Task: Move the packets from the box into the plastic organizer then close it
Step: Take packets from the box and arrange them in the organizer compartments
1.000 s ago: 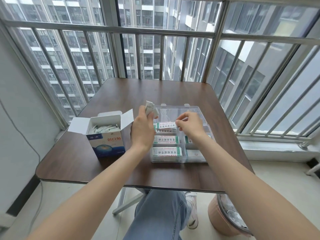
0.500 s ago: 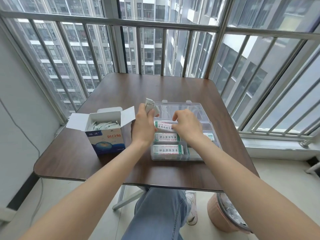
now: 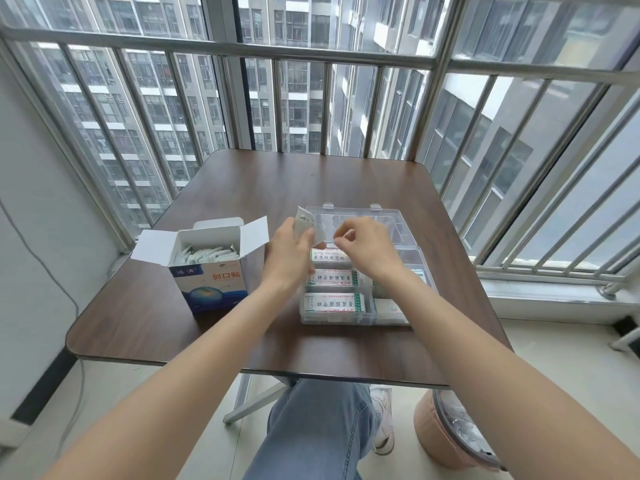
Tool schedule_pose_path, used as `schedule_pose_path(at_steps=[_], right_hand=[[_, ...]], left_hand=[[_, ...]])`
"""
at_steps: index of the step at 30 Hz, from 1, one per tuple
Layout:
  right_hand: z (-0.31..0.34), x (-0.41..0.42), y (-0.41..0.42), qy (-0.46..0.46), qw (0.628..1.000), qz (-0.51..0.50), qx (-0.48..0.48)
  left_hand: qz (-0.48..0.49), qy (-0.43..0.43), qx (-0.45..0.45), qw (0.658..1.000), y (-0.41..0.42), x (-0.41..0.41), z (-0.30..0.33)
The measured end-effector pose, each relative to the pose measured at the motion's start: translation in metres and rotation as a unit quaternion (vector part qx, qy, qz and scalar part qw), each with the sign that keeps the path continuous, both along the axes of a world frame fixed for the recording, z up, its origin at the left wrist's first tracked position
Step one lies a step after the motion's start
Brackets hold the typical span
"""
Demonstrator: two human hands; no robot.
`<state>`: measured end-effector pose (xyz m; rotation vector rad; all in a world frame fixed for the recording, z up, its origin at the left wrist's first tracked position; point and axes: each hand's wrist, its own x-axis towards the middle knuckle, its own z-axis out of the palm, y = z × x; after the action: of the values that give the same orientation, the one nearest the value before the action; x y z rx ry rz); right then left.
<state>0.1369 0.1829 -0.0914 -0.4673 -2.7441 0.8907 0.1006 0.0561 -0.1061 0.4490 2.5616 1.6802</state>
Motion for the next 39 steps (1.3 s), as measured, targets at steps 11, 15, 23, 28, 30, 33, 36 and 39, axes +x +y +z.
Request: schedule_pose_path(at_steps=[11, 15, 23, 28, 30, 33, 36, 39], right_hand=[[0.011, 0.021, 0.006, 0.067, 0.922, 0.030, -0.379], [0.010, 0.025, 0.009, 0.085, 0.943, 0.011, -0.323], [0.011, 0.030, 0.009, 0.083, 0.955, 0.020, -0.285], [0.011, 0.035, 0.008, 0.067, 0.955, 0.023, -0.287], [0.012, 0.036, 0.008, 0.067, 0.954, 0.014, -0.291], [0.014, 0.038, 0.009, 0.066, 0.953, 0.012, -0.295], [0.014, 0.040, 0.008, 0.071, 0.952, 0.010, -0.297], [0.014, 0.043, 0.007, 0.083, 0.952, 0.005, -0.295]], left_hand=[[-0.102, -0.159, 0.211, 0.959, 0.002, 0.012, 0.014], [-0.118, -0.189, 0.204, 0.953, 0.004, 0.015, 0.017], [-0.098, -0.182, 0.217, 0.954, -0.002, 0.019, 0.017], [-0.092, -0.181, 0.215, 0.955, 0.001, 0.021, 0.019], [-0.101, -0.199, 0.222, 0.949, 0.002, 0.022, 0.020], [-0.122, -0.188, 0.219, 0.950, 0.000, 0.024, 0.021], [-0.127, -0.160, 0.226, 0.952, -0.002, 0.025, 0.021], [-0.134, -0.158, 0.231, 0.951, -0.002, 0.027, 0.022]])
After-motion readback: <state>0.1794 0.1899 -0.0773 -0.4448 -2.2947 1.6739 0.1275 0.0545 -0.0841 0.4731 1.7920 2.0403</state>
